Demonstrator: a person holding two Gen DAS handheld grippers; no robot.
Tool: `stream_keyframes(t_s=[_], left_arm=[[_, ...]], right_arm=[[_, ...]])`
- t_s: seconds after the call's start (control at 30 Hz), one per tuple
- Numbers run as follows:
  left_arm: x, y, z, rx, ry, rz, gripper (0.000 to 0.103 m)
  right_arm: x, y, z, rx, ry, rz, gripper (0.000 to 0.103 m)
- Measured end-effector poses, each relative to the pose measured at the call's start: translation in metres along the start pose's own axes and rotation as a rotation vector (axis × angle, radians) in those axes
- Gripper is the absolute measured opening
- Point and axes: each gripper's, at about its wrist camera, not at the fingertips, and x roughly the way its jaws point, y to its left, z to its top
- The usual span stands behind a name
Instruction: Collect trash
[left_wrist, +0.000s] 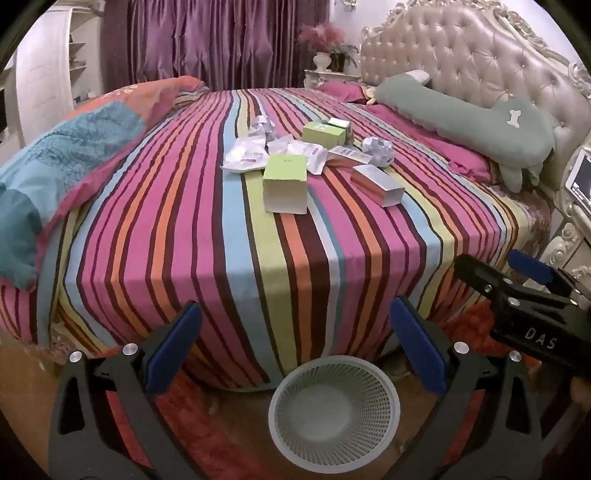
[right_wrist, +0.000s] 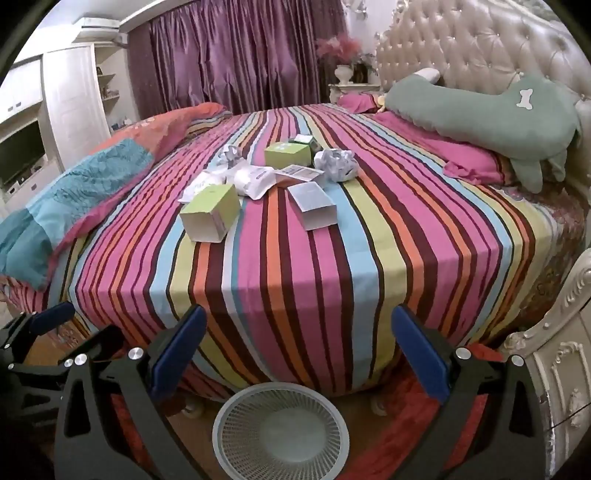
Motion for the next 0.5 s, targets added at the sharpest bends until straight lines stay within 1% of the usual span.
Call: stream_keyframes(t_s=[0.17, 0.2, 0.3, 0.4, 0.5], left_arm=[[-0.003, -0.007, -0.001, 0.007, -0.008, 0.002, 0.098], [-0.002, 0.001, 0.001, -0.003, -0.006, -0.005, 0.098], [-0.003, 0.004, 0.002, -0.02, -0.006, -0.008, 0.098], [-0.004, 0.006, 0.002, -0.034, -0.007, -0.011, 0.098], [-0.005, 0.007, 0.003, -0.032, -0.01, -0.011, 0.098]], right_arm=[[0.004, -0.01, 0.005, 0.012, 0.003, -0.013, 0.096], [0.004, -0.011, 0.006, 0.011, 0.005, -0.016, 0.096], [0.005, -0.014, 0.007, 0.012, 0.009, -0.022, 0.096], [0.005, -0.012, 0.007, -0.005, 0.018, -0.05, 0.096], [0.005, -0.014, 0.007, 0.0, 0.019, -0.054, 0.096]])
